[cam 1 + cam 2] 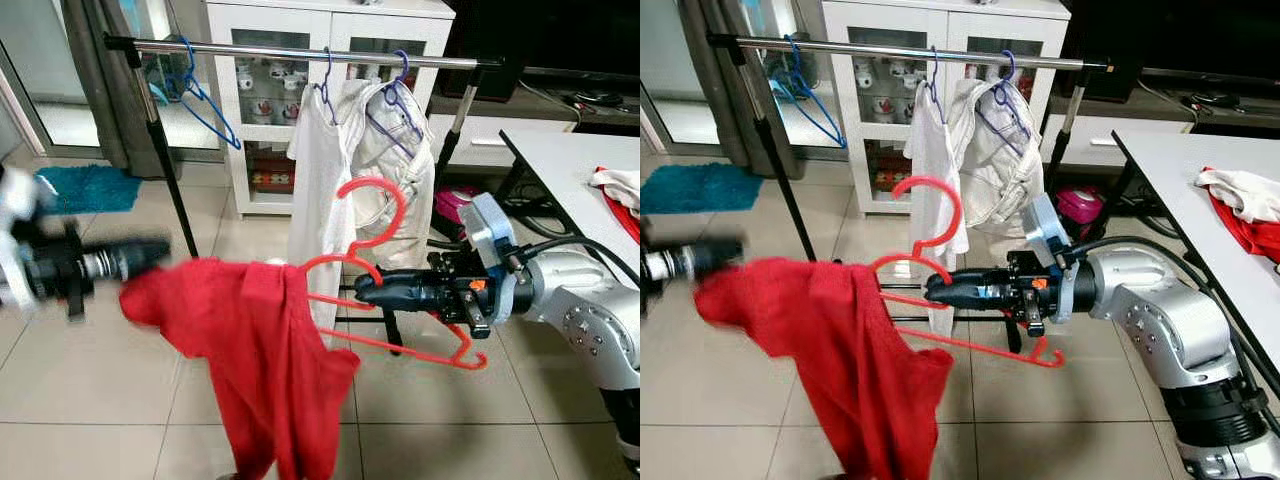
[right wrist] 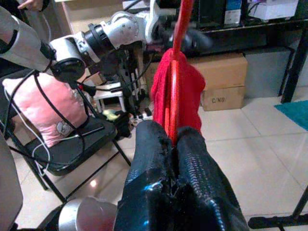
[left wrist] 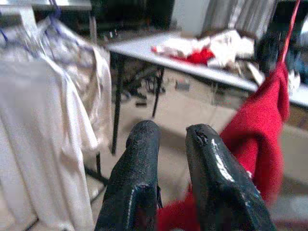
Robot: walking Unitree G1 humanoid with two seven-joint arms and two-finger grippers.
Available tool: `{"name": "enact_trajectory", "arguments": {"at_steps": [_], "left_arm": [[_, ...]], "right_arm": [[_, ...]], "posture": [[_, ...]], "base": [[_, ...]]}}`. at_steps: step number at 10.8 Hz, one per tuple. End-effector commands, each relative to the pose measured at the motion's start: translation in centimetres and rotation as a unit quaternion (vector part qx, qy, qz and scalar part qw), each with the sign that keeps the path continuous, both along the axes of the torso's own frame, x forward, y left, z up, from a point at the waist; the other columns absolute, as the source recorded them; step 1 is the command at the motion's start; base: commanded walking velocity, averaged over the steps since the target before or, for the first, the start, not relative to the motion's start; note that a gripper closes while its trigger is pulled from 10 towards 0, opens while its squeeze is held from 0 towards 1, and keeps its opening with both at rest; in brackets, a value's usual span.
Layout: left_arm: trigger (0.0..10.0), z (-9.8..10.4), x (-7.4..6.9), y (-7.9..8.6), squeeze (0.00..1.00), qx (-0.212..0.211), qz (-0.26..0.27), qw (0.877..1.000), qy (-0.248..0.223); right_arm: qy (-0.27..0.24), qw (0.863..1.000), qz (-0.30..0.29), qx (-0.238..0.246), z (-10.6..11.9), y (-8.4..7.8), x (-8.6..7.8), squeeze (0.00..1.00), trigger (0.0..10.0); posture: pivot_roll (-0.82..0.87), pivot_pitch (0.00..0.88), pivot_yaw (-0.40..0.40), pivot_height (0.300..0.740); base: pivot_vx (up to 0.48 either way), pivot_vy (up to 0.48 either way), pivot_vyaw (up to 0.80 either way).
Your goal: Hang hanger
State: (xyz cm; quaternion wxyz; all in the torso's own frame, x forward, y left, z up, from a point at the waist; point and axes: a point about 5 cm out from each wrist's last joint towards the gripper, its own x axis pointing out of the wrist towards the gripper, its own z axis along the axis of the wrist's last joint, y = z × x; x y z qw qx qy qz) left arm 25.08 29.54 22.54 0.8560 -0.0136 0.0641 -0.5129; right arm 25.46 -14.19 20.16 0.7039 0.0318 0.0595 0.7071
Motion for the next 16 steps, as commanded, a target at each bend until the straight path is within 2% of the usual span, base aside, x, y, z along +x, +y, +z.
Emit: {"name": "enact_trajectory", "arguments": {"at_steps": [1,2,3,4,5,6,7,8,9,10,11,12,16], "left_arm": [[10.0,0.9,-0.2,0.1,0.0,-0.029,-0.002,1.0,0.002],[10.0,1.2,-1.0,0.1,0.0,-0.033,-0.026,0.999,0.019],[10.0,0.9,-1.8,-0.1,0.4,-0.021,-0.048,0.998,0.031],[10.0,0.4,-2.5,-0.3,0.76,0.009,-0.06,0.997,0.049],[10.0,0.0,-2.7,-0.2,1.0,0.045,-0.053,0.996,0.051],[10.0,-0.5,-2.9,-0.1,1.0,0.078,-0.048,0.995,0.044],[10.0,-0.7,-2.8,-0.1,0.98,0.106,-0.037,0.994,0.012],[10.0,-1.1,-2.7,0.0,0.05,0.141,-0.032,0.989,-0.01],[10.0,-1.6,-2.4,0.2,0.0,0.162,-0.015,0.987,-0.016],[10.0,-1.9,-2.4,0.1,0.0,0.166,-0.02,0.986,-0.011],[4.6,-2.5,-2.2,-0.2,0.0,0.149,-0.027,0.989,-0.006],[0.0,-2.8,-2.1,-0.1,0.0,0.143,-0.028,0.989,-0.004],[0.0,-4.1,-0.7,1.1,0.0,0.142,0.017,0.99,-0.016]], "right_arm": [[-0.025,1.0,0.002,0.015,1.1,-0.3,0.1,0.0,10.0],[-0.024,1.0,0.0,0.014,1.1,-0.4,0.2,0.0,10.0],[-0.024,1.0,-0.002,0.014,1.0,-0.4,0.3,0.0,10.0],[-0.024,1.0,-0.003,0.012,1.0,-0.6,0.4,0.0,10.0],[-0.025,1.0,-0.003,0.011,1.1,-0.7,0.5,0.0,10.0],[-0.026,1.0,-0.002,0.011,1.2,-0.7,0.5,0.0,10.0],[-0.026,1.0,-0.001,0.011,1.2,-0.6,0.5,0.0,10.0],[-0.026,1.0,0.0,0.011,1.2,-0.6,0.5,0.0,10.0],[-0.026,1.0,0.004,0.011,1.2,-0.5,0.4,0.0,10.0],[-0.026,1.0,0.005,0.011,1.3,-0.5,0.3,0.0,10.0],[-0.026,1.0,0.006,0.011,1.3,-0.5,0.3,0.0,10.0],[-0.026,1.0,0.006,0.01,1.3,-0.5,0.3,0.0,10.0],[-0.027,1.0,0.01,0.01,1.5,-0.4,0.3,0.0,10.0]], "posture": [[-0.02,0.0,-0.012,0.74],[-0.02,0.0,-0.014,0.74],[-0.02,0.0,-0.014,0.74],[-0.02,0.0,-0.016,0.74],[-0.02,0.0,-0.017,0.74],[-0.02,0.0,-0.017,0.74],[-0.02,0.0,-0.018,0.74],[-0.02,0.0,-0.018,0.74],[-0.02,0.0,-0.019,0.74],[-0.03,0.0,-0.018,0.74],[-0.03,0.0,-0.019,0.74],[-0.03,0.0,-0.02,0.74],[-0.04,0.0,-0.023,0.74]], "base": [[0.0,0.0,0.0],[0.0,0.0,0.0],[0.0,0.0,0.0],[0.0,0.0,0.0],[0.0,0.0,0.0],[0.0,0.0,0.0],[0.0,0.0,0.0],[0.0,0.0,0.0],[0.0,0.0,0.0],[0.0,0.0,0.0],[0.0,0.0,0.0],[0.0,0.0,0.0],[0.0,0.0,0.0]]}}
